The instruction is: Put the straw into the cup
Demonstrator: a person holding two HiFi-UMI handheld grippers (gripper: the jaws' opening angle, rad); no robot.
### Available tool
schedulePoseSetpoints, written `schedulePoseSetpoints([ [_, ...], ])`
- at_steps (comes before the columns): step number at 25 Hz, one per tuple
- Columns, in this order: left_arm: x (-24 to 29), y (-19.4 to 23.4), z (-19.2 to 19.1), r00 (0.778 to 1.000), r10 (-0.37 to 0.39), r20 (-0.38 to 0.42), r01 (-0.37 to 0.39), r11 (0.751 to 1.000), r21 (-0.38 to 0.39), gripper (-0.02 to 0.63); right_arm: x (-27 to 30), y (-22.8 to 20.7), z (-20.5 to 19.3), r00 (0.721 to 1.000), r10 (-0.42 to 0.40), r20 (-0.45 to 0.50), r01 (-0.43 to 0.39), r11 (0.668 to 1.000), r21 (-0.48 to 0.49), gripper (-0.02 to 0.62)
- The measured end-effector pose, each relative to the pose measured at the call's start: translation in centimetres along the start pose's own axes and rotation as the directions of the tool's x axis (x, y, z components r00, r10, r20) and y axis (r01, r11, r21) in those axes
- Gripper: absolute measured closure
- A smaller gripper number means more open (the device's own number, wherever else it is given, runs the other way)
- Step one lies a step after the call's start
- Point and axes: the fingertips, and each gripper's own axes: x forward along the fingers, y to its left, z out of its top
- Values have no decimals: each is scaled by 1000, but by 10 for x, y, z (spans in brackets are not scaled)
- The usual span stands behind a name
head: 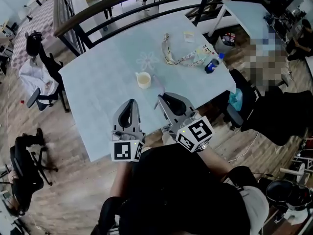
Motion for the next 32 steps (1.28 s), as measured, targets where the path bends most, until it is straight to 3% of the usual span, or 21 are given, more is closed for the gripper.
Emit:
schedulePoseSetpoints([
  [5, 13, 6, 4, 995, 102, 10, -102, 994, 43, 592, 14, -25, 6, 998, 64, -16, -64, 998, -5, 557],
  [12, 29, 31, -5, 972, 233, 22, -233, 971, 46, 592, 48, -52, 7, 989, 143, -32, -144, 989, -25, 557],
  [17, 47, 42, -27, 962, 271, 22, -272, 961, 46, 592, 82, -77, -11, 982, 177, -68, -179, 984, -22, 557],
  [22, 59, 52, -51, 945, 325, -30, -324, 946, 31, 592, 118, -101, -37, 974, 194, -117, -196, 981, -7, 557],
  [32, 73, 49, -81, 939, 337, -72, -339, 941, -21, 592, 172, -131, -89, 959, 201, -199, -201, 979, 21, 557],
])
